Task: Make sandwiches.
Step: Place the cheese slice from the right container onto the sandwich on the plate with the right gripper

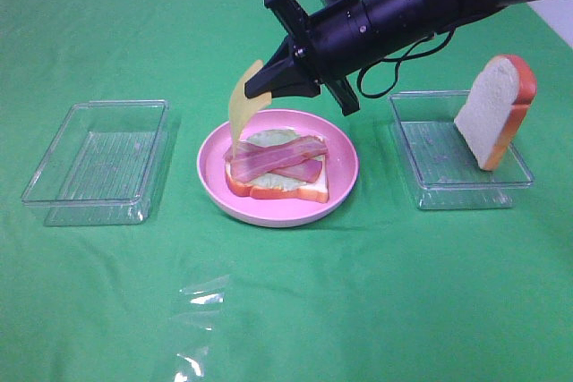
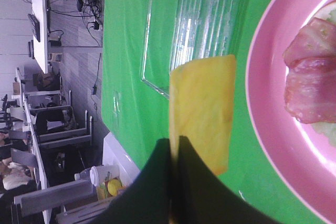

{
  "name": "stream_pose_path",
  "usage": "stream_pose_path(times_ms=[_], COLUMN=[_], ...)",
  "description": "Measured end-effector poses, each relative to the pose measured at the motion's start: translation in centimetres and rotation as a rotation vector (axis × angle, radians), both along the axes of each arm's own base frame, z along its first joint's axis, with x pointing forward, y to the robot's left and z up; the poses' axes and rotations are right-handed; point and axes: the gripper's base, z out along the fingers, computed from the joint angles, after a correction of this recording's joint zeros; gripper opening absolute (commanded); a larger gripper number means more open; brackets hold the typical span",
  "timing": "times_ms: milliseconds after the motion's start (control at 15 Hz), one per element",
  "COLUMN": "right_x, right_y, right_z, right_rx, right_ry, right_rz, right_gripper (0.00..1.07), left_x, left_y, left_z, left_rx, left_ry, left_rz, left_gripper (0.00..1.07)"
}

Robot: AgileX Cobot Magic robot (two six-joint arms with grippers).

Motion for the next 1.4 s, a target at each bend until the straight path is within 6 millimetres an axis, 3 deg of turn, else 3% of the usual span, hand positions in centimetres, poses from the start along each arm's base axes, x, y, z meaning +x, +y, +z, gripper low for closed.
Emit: stream_pose_path(times_ms=[467, 1400], right_x=[1.8, 2.0], right_y=[0.2, -0.9], right_z=[-4.5, -5.8], right_rx=[-0.039, -0.241], right_ry=[0.05, -0.013], right_rz=[-0.09, -0.073], right_gripper=[0.0, 0.0], left_x=[0.0, 0.0], left_y=[0.0, 0.0], left_z=[0.0, 0.0], left_rx=[0.0, -0.004], left_ry=[0.0, 0.0], left_rz=[0.0, 0.002], left_gripper=[1.01, 1.01])
